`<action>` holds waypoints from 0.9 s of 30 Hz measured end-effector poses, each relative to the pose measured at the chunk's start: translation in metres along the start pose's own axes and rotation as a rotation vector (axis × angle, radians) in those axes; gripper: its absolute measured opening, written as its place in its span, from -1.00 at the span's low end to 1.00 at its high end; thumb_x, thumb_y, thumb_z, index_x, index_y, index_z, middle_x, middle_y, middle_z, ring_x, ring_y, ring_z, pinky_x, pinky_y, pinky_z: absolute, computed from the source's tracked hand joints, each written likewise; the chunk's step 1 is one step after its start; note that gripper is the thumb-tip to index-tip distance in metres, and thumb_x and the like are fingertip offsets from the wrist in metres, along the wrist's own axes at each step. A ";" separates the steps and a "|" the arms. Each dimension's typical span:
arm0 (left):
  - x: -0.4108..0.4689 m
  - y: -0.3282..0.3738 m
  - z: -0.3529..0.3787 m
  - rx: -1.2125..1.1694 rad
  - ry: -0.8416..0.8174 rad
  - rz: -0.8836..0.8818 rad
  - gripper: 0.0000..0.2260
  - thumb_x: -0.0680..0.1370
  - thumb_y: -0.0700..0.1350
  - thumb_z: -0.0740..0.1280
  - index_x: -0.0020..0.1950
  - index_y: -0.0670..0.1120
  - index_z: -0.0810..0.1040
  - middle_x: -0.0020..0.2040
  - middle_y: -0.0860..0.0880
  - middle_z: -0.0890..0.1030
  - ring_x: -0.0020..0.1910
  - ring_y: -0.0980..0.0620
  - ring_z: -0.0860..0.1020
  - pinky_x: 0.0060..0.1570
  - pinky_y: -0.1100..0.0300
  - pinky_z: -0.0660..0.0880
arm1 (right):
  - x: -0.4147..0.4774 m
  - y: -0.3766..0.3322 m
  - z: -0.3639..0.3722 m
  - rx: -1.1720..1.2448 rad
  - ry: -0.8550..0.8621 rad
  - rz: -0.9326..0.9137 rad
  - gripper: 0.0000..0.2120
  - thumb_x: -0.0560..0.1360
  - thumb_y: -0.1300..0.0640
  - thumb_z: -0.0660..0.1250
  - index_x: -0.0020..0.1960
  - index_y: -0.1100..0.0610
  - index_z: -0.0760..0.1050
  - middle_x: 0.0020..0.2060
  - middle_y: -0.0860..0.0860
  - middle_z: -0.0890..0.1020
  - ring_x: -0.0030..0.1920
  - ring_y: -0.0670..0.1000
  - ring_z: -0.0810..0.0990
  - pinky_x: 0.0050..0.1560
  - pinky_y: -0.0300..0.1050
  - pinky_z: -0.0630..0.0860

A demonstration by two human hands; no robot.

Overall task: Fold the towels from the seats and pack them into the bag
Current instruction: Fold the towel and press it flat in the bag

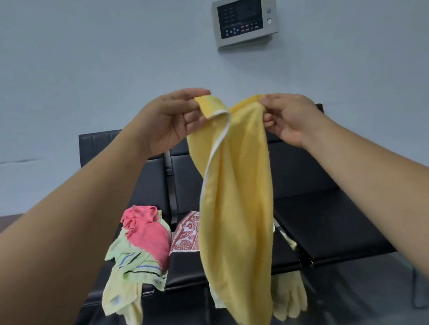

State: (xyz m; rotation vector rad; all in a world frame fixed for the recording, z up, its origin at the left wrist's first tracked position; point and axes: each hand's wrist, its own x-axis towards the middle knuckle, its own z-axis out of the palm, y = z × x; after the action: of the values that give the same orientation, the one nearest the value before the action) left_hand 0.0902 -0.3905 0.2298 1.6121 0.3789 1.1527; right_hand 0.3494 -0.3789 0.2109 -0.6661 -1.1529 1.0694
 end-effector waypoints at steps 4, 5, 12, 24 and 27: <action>0.004 -0.011 0.012 0.355 -0.012 -0.042 -0.85 0.64 -0.30 0.24 0.10 -0.19 0.59 -0.10 -0.09 0.73 -0.02 0.03 0.70 -0.08 0.30 0.61 | -0.009 0.005 0.014 -0.265 -0.030 -0.067 -0.85 0.59 0.38 0.31 0.04 0.15 0.49 -0.32 0.11 0.52 -0.45 -0.02 0.49 -0.38 -0.15 0.49; 0.005 -0.014 0.013 0.447 -0.004 -0.038 -0.87 0.64 -0.26 0.26 0.07 -0.18 0.61 -0.12 -0.08 0.73 -0.05 0.04 0.71 -0.11 0.30 0.61 | -0.012 0.007 0.016 -0.330 -0.051 -0.077 -0.85 0.59 0.38 0.31 0.04 0.15 0.51 -0.33 0.12 0.52 -0.44 -0.01 0.51 -0.36 -0.14 0.52; 0.012 -0.035 0.010 0.785 0.177 0.036 -0.77 0.59 0.07 0.36 -0.05 -0.08 0.66 -0.22 -0.09 0.46 -0.23 -0.09 0.33 -0.18 0.09 0.31 | -0.024 0.025 0.022 -0.453 -0.181 0.001 -0.81 0.61 0.23 0.29 0.03 0.34 0.61 -0.18 0.23 0.64 -0.25 0.09 0.67 -0.12 -0.07 0.64; 0.007 -0.050 0.016 0.994 0.135 -0.075 -0.77 0.61 0.09 0.34 -0.05 -0.04 0.66 -0.29 0.18 0.61 -0.33 0.26 0.52 -0.29 0.37 0.40 | -0.028 0.045 0.023 -0.810 -0.247 -0.127 -0.64 0.49 0.01 0.36 -0.21 0.34 0.50 -0.32 0.10 0.45 -0.27 0.11 0.41 -0.14 0.03 0.43; 0.002 -0.053 0.012 0.989 0.091 -0.099 -0.71 0.60 0.12 0.36 -0.03 -0.11 0.66 -0.24 0.08 0.62 -0.26 0.15 0.54 -0.17 0.24 0.46 | -0.026 0.046 0.020 -0.710 -0.181 -0.059 -0.70 0.50 0.12 0.28 -0.37 0.16 0.35 -0.38 0.08 0.31 -0.30 0.07 0.34 -0.15 0.04 0.44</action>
State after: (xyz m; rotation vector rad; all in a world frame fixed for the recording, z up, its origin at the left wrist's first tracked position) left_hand 0.1167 -0.3754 0.1846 2.3317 1.2099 1.0078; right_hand 0.3148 -0.3871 0.1667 -1.0880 -1.7209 0.6608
